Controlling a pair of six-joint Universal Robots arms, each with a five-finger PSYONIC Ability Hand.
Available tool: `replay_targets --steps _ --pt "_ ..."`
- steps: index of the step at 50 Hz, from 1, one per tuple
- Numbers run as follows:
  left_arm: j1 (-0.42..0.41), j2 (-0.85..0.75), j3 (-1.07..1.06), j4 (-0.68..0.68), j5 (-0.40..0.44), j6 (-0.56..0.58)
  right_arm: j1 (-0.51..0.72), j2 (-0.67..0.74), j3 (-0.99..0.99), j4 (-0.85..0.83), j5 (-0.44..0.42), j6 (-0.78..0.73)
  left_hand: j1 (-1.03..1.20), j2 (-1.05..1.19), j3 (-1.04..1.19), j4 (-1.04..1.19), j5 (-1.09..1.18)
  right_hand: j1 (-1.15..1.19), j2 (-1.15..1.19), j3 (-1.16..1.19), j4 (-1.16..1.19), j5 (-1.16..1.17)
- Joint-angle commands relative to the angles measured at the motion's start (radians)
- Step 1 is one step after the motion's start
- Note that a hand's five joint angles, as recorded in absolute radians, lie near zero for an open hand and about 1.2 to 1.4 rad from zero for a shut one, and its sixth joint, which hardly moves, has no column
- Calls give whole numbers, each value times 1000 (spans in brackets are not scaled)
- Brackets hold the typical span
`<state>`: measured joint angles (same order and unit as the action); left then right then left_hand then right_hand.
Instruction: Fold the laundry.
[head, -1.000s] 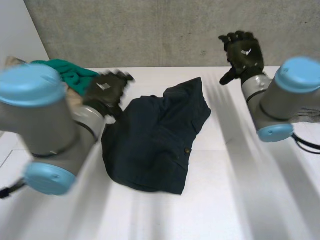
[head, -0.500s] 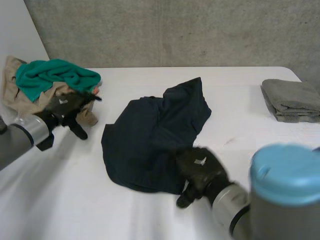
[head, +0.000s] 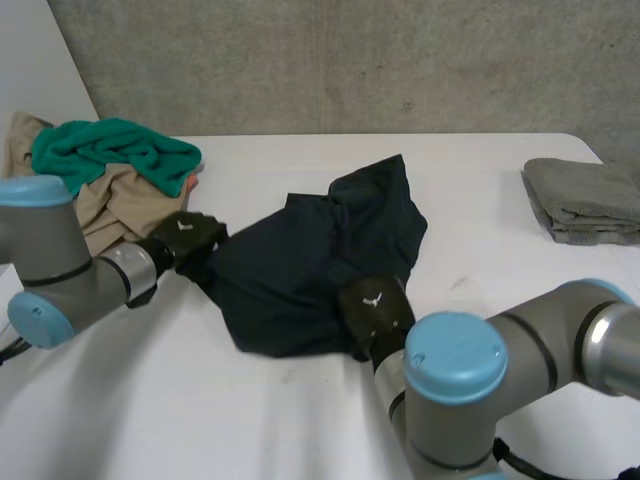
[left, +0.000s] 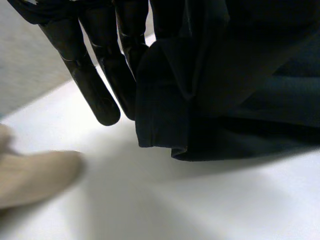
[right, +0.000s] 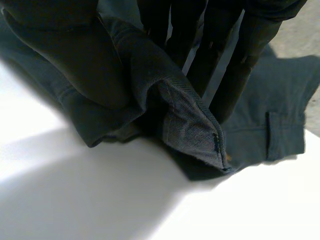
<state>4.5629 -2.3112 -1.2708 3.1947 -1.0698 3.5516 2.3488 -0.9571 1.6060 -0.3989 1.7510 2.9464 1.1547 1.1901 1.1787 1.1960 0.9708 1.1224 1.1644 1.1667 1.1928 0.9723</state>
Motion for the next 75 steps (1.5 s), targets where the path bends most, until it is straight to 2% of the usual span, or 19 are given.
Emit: replay_targets --steps 1,7,11,15,19,22,28,32,36,37,40,41,45,48,55,63,68,72,75 --pt "2 237 -19 -1 -179 -31 -114 -239 -26 100 -21 -22 242 206 218 200 251 274 232 230 203 249" --pt "5 544 -65 -62 -148 -129 -259 -478 -151 242 -125 -128 242 206 218 200 251 274 232 230 203 249" --pt "2 691 -87 -119 -101 -207 -325 -534 -285 352 -163 -162 242 206 218 200 251 274 232 230 203 249" --pt "5 788 -97 -182 -52 -264 -373 -513 -427 487 -182 -174 242 206 218 200 251 274 232 230 203 249" --pt "-30 806 -99 -261 -22 -284 -381 -440 -538 615 -218 -204 242 206 218 200 251 274 232 230 203 249" --pt "-85 754 -99 -291 -42 -249 -384 -378 -584 676 -225 -227 242 206 218 200 251 274 232 230 203 249" --pt "-149 535 -53 -253 -154 -94 -396 -224 -607 651 -208 -254 242 206 218 200 251 274 232 230 203 249" --pt "-185 370 68 -158 -226 -27 -390 -121 -629 554 -179 -263 242 206 218 200 251 274 232 230 203 249" --pt "-203 247 276 3 -304 -25 -375 -34 -690 356 -113 -256 242 206 218 200 251 274 232 230 203 249" --pt "-202 233 319 39 -326 -34 -365 -13 -716 247 -81 -244 242 206 218 200 251 274 232 230 203 249" --pt "-199 213 441 184 -398 -101 -362 -6 -735 50 -58 -216 242 206 218 200 251 274 232 230 203 249" --pt "-197 217 458 221 -412 -123 -364 -11 -735 -91 -59 -190 242 206 218 200 251 274 232 230 203 249" --pt "-196 266 464 376 -449 -217 -370 -23 -733 -370 -67 -130 242 206 218 200 251 274 232 230 203 249" --pt "-196 318 406 398 -440 -261 -376 -18 -748 -402 -79 -86 242 206 218 200 251 274 232 230 203 249" --pt "-191 447 165 337 -381 -280 -405 54 -833 -187 -257 74 242 206 218 200 251 274 232 230 203 249" --pt "-209 524 -177 242 -279 -258 -447 121 -784 96 -386 47 242 206 218 200 251 274 232 230 203 249" --pt "-217 518 -337 159 -246 -197 -448 115 -640 297 -499 -131 242 206 218 200 251 274 232 230 203 249" --pt "-206 503 -432 107 -239 -114 -425 81 -513 443 -530 -309 242 206 218 200 251 274 232 230 203 249" --pt "-197 507 -481 62 -240 -60 -414 45 -434 512 -528 -374 242 206 218 200 251 274 232 230 203 249"
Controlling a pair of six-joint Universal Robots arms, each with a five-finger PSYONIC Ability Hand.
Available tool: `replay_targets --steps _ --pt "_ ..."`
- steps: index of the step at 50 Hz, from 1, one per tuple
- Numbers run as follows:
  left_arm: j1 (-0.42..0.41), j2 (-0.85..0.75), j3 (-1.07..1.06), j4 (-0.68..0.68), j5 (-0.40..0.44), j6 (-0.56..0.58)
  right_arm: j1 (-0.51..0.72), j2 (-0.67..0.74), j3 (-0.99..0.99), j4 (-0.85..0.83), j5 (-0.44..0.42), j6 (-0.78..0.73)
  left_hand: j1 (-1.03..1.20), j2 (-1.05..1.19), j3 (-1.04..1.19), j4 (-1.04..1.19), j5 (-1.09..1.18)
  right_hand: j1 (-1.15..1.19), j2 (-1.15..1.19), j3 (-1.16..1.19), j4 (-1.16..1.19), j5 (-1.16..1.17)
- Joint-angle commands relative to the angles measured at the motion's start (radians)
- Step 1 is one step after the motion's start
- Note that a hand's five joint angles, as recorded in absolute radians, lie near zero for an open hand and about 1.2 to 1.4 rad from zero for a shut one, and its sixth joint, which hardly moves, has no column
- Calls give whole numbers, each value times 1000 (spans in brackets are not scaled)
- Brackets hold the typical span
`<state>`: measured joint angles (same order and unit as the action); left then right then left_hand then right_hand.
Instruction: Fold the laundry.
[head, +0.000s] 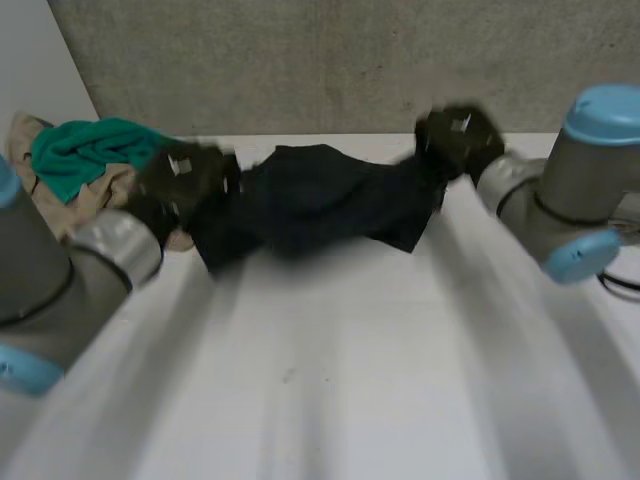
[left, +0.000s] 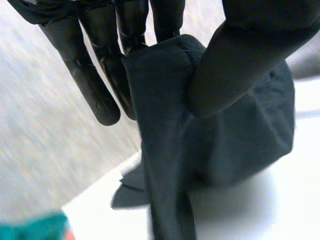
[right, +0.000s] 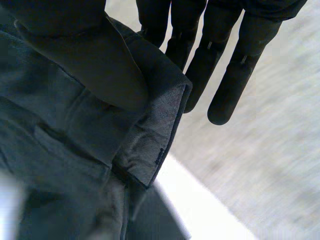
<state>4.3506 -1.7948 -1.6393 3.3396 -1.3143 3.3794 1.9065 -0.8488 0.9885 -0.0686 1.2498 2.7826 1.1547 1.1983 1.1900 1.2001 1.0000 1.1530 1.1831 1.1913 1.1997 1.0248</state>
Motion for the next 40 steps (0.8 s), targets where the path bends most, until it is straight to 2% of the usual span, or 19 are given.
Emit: replay_targets --steps 1,6,10,12,14,15,17,18,23,25,31,35,38,40 --pt "20 -6 -122 -95 7 121 32 -96 231 203 -21 -219 242 198 206 196 222 243 213 205 197 197" --pt "27 54 -160 -224 18 172 32 -217 367 237 10 -225 242 198 206 196 222 243 213 205 197 197" --pt "37 158 -201 -507 59 291 26 -329 481 355 49 -290 242 198 206 196 222 243 213 205 197 197" --pt "43 187 -211 -622 76 349 20 -383 550 507 83 -398 242 198 206 196 222 243 213 205 197 197" --pt "56 228 -217 -834 105 466 0 -430 611 639 106 -521 242 198 206 196 222 243 213 205 197 197" --pt "60 233 -215 -871 110 486 -4 -458 639 665 108 -585 242 198 206 196 222 243 213 205 197 197" --pt "64 250 -209 -984 128 550 -3 -484 660 642 103 -601 242 198 206 196 222 243 213 205 197 197" --pt "64 255 -206 -997 133 563 3 -499 670 610 103 -586 242 198 206 196 222 243 213 205 197 197" --pt "61 232 -142 -905 141 598 -13 -486 645 546 102 -531 242 198 206 196 222 243 213 205 197 197" --pt "58 201 -102 -844 132 592 -20 -457 605 497 103 -460 242 198 206 196 222 243 213 205 197 197" --pt "24 34 59 -556 29 456 -7 -368 516 345 143 -224 242 198 206 196 222 243 213 205 197 197" --pt "12 -80 136 -453 -5 377 3 -313 484 232 169 -213 242 198 206 196 222 243 213 205 197 197" --pt "12 -176 266 -347 -6 379 29 -280 422 124 186 -221 242 198 206 196 222 243 213 205 197 197" --pt "20 -218 375 -272 -20 373 52 -257 326 8 227 -209 242 198 206 196 222 243 213 205 197 197"
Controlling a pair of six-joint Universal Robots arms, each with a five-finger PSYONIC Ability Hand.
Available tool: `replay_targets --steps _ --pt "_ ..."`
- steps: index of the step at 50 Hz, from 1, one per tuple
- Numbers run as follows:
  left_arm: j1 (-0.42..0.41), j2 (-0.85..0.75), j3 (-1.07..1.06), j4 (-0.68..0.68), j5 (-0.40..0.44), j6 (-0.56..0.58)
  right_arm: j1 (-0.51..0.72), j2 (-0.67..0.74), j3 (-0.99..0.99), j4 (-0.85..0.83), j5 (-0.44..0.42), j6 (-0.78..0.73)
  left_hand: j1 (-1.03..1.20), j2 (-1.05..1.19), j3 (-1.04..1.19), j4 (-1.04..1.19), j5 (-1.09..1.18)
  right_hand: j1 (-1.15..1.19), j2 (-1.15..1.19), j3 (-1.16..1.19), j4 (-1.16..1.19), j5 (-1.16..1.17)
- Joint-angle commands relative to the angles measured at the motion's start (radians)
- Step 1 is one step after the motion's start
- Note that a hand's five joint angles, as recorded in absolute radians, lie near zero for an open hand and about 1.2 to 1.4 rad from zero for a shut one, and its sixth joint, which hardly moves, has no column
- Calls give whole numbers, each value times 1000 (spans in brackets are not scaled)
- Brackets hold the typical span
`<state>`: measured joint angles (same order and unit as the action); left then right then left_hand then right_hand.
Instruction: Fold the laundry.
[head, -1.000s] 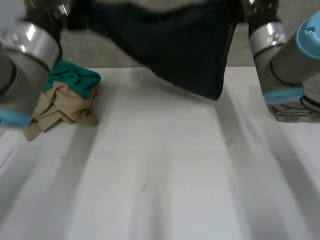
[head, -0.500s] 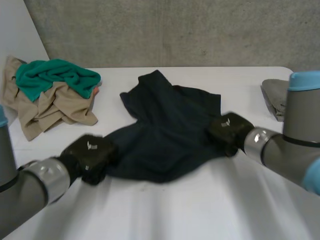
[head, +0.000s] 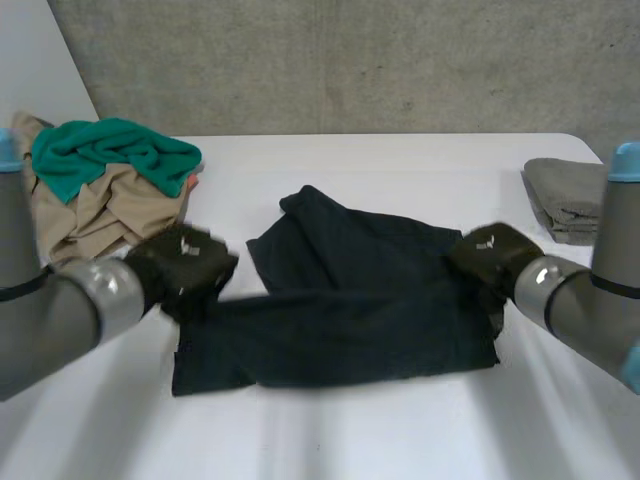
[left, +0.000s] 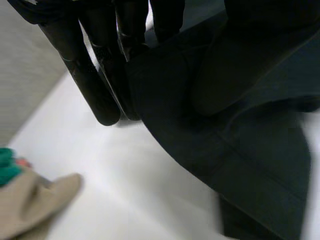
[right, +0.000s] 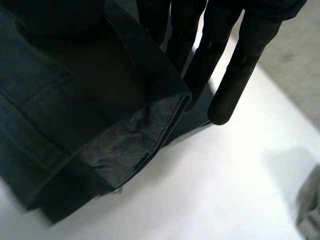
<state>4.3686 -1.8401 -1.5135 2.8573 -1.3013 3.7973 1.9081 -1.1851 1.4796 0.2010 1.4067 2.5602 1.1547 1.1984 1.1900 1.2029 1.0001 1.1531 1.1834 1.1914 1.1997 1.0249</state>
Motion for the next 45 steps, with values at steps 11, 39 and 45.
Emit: replay_targets --steps 11,39,45 --pt "20 -45 533 672 -199 -454 115 96 -485 -972 201 218 242 198 206 193 222 243 213 205 197 197" --pt "-40 61 -264 438 -16 -446 -26 275 -251 -341 -166 80 242 198 206 193 222 243 213 205 197 197" --pt "-31 91 -321 415 2 -393 -9 274 -160 -145 -175 -42 242 198 206 193 222 243 213 205 197 197"
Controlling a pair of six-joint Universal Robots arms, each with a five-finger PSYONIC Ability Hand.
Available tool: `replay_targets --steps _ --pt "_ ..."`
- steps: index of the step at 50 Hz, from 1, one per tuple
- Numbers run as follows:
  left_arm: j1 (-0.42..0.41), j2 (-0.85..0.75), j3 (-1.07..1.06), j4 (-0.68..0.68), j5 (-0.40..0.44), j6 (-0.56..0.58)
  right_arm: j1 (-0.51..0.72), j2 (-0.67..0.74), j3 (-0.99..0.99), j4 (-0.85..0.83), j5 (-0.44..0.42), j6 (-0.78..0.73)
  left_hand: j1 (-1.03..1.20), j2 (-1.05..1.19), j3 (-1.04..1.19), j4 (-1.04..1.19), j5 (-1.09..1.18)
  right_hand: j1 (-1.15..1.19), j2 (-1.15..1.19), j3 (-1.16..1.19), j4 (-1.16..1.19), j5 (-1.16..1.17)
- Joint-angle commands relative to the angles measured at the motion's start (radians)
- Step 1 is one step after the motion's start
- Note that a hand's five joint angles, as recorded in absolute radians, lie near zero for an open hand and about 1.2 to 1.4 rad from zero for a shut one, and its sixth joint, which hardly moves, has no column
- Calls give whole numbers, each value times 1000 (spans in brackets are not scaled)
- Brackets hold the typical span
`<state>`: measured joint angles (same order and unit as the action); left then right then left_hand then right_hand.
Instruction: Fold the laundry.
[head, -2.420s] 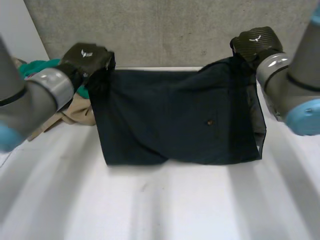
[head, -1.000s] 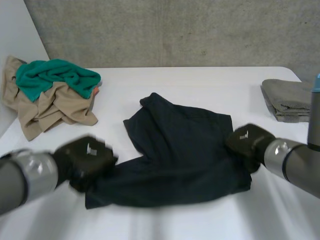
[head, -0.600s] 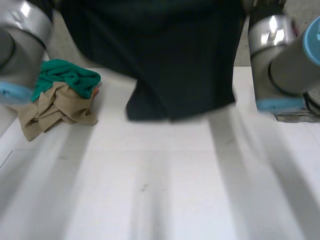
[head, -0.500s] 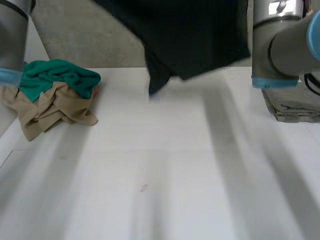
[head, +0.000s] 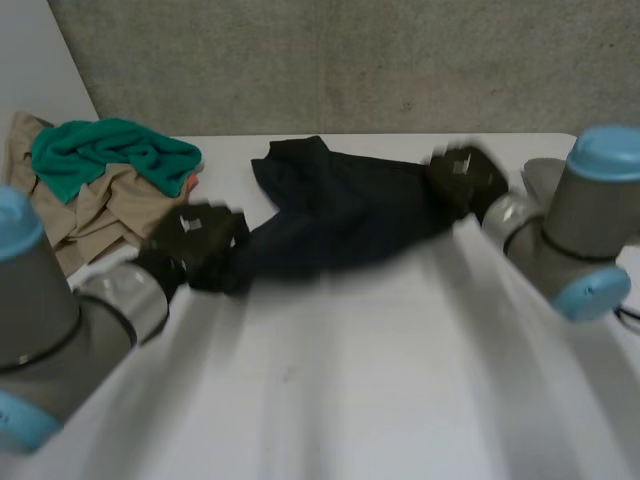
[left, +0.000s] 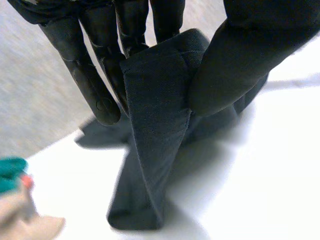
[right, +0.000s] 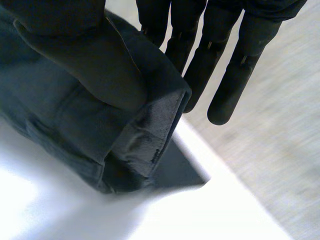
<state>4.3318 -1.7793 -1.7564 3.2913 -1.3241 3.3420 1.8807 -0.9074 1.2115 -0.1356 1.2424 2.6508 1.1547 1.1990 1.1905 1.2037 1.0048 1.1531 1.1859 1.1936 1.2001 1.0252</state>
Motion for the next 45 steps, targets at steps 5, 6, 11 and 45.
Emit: replay_targets --steps 5,6,11,45 --pt "11 61 -61 -25 25 67 20 -57 109 208 66 6 242 197 206 193 217 -480 -513 -521 -527 -527" --pt "11 64 -55 -27 23 67 20 -73 112 203 87 36 242 197 206 193 217 -636 -669 -677 -683 -683" --pt "20 75 -35 -35 25 62 5 -198 157 169 257 164 242 197 206 193 217 -975 -1008 -1015 -1022 -1021" --pt "-50 98 204 -128 -23 -53 190 -122 482 -259 433 265 242 197 206 193 217 -213 -246 -254 -260 -260"
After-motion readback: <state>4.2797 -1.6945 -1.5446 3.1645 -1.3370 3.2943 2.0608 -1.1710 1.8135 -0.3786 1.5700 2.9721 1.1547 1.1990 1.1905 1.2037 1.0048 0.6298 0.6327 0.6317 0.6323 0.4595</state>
